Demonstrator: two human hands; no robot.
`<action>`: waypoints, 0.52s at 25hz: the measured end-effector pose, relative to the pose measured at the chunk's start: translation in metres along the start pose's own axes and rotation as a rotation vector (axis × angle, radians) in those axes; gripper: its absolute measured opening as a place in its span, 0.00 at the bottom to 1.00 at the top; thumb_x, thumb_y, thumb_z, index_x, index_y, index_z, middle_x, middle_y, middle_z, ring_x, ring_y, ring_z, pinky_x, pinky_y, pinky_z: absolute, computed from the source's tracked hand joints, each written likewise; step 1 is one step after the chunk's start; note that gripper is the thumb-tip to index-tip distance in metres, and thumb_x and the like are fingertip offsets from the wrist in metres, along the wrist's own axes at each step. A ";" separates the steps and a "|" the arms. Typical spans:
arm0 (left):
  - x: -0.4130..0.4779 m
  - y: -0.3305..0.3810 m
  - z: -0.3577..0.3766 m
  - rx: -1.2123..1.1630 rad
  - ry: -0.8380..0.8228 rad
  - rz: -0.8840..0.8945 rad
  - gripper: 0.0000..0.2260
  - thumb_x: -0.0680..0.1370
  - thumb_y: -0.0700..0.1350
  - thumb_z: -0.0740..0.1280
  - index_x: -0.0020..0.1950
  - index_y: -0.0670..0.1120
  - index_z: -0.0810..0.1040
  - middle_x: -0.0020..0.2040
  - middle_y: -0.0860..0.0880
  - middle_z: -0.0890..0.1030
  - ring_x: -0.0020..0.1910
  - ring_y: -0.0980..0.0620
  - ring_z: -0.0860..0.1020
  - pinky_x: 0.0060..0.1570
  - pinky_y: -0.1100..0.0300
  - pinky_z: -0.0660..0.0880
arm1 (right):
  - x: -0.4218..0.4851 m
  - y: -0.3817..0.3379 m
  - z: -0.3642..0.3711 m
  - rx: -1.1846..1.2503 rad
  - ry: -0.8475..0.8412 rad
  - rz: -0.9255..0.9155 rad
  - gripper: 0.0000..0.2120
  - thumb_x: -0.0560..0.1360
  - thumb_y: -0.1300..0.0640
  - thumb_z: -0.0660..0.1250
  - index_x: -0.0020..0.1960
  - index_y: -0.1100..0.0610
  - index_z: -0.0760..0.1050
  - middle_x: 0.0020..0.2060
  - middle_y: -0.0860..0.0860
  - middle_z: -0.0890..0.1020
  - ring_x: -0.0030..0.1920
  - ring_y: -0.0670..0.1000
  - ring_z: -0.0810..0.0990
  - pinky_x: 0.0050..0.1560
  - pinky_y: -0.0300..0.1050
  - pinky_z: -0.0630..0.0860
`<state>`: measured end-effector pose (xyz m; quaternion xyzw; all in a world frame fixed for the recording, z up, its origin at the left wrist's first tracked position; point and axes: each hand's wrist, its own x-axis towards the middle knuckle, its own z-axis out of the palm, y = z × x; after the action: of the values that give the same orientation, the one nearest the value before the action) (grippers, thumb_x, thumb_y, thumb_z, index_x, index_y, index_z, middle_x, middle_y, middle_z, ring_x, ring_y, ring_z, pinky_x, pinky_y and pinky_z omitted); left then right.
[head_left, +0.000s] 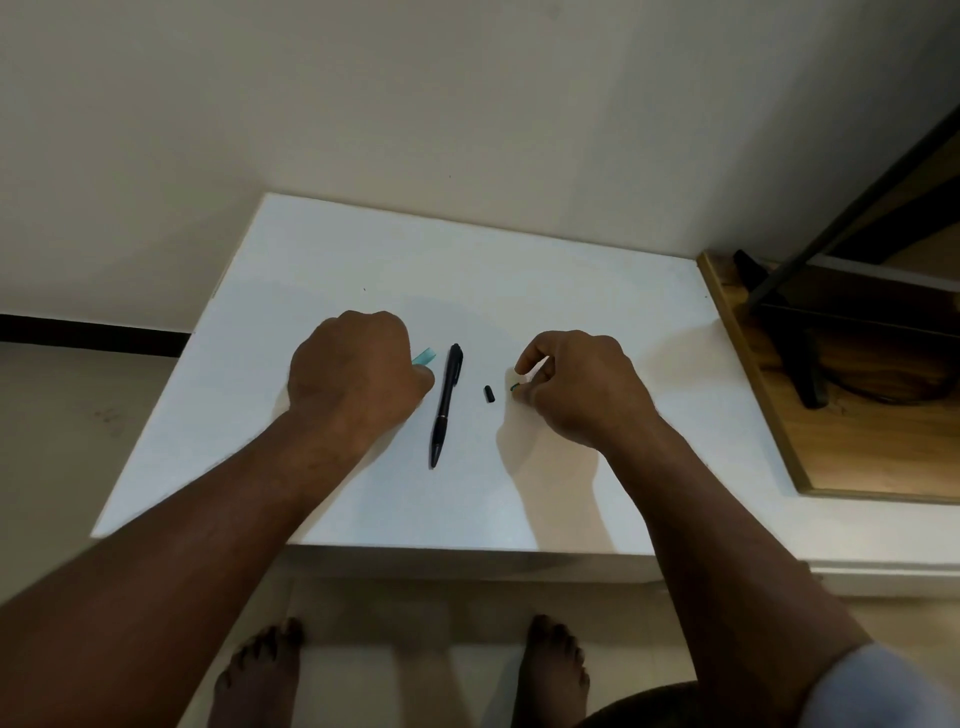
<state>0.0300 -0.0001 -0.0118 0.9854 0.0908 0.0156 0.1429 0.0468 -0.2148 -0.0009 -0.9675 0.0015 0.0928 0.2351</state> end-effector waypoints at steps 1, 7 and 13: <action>-0.001 0.001 -0.001 -0.001 0.009 0.000 0.10 0.73 0.51 0.71 0.37 0.47 0.80 0.30 0.50 0.75 0.28 0.52 0.70 0.30 0.60 0.64 | -0.001 -0.001 0.002 -0.019 -0.004 -0.007 0.06 0.74 0.52 0.76 0.50 0.44 0.82 0.46 0.47 0.86 0.48 0.52 0.85 0.49 0.51 0.84; -0.003 0.007 -0.007 -0.083 0.071 0.029 0.10 0.72 0.53 0.70 0.41 0.48 0.83 0.33 0.48 0.81 0.34 0.44 0.79 0.32 0.57 0.73 | -0.001 -0.002 0.005 -0.096 0.016 -0.021 0.06 0.75 0.54 0.75 0.44 0.47 0.79 0.46 0.48 0.84 0.47 0.53 0.83 0.45 0.47 0.82; -0.009 0.015 -0.010 -0.202 0.131 0.112 0.09 0.73 0.55 0.70 0.43 0.51 0.82 0.36 0.51 0.85 0.35 0.46 0.81 0.35 0.54 0.78 | -0.004 -0.010 0.002 0.146 0.088 -0.001 0.07 0.73 0.55 0.79 0.44 0.49 0.81 0.41 0.48 0.85 0.42 0.49 0.84 0.40 0.43 0.79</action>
<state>0.0232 -0.0131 0.0023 0.9664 0.0429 0.0968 0.2343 0.0427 -0.2052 0.0029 -0.9509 0.0180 0.0497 0.3049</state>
